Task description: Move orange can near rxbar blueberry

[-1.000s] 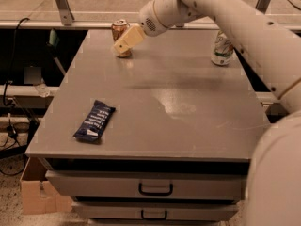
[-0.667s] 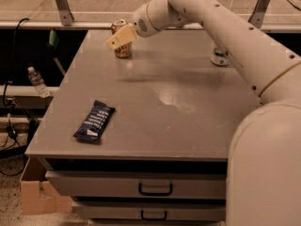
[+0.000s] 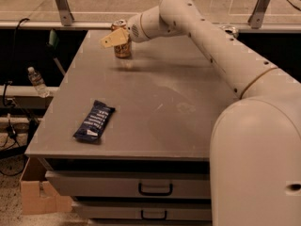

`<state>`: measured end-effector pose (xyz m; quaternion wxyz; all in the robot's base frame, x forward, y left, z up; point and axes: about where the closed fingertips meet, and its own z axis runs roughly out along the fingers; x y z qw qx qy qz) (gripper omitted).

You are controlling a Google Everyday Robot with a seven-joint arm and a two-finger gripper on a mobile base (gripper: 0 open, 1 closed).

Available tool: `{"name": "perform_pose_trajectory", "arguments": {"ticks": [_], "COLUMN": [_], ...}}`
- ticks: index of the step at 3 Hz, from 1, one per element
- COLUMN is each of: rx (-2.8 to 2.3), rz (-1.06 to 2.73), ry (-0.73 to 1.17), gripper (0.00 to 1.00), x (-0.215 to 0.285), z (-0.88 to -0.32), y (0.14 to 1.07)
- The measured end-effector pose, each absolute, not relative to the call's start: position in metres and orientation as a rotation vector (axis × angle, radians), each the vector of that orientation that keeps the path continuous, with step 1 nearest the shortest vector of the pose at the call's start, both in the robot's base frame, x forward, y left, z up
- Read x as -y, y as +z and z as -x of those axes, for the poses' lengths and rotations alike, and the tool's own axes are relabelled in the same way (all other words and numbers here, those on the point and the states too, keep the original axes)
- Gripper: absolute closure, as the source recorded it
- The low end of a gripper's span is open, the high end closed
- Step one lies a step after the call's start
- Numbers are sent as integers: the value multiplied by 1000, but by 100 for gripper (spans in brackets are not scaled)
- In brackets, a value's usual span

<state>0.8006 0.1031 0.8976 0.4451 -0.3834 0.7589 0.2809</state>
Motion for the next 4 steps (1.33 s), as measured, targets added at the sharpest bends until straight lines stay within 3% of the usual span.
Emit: {"name": "perform_pose_trajectory", "arguments": {"ticks": [2, 3, 4], "rx": [-1856, -1774, -1656], "rz": [856, 882, 1004], "ry": [680, 726, 828], "gripper": [64, 87, 100], "x": [-85, -80, -86], "z": [-820, -801, -748], "y": [892, 919, 954]}}
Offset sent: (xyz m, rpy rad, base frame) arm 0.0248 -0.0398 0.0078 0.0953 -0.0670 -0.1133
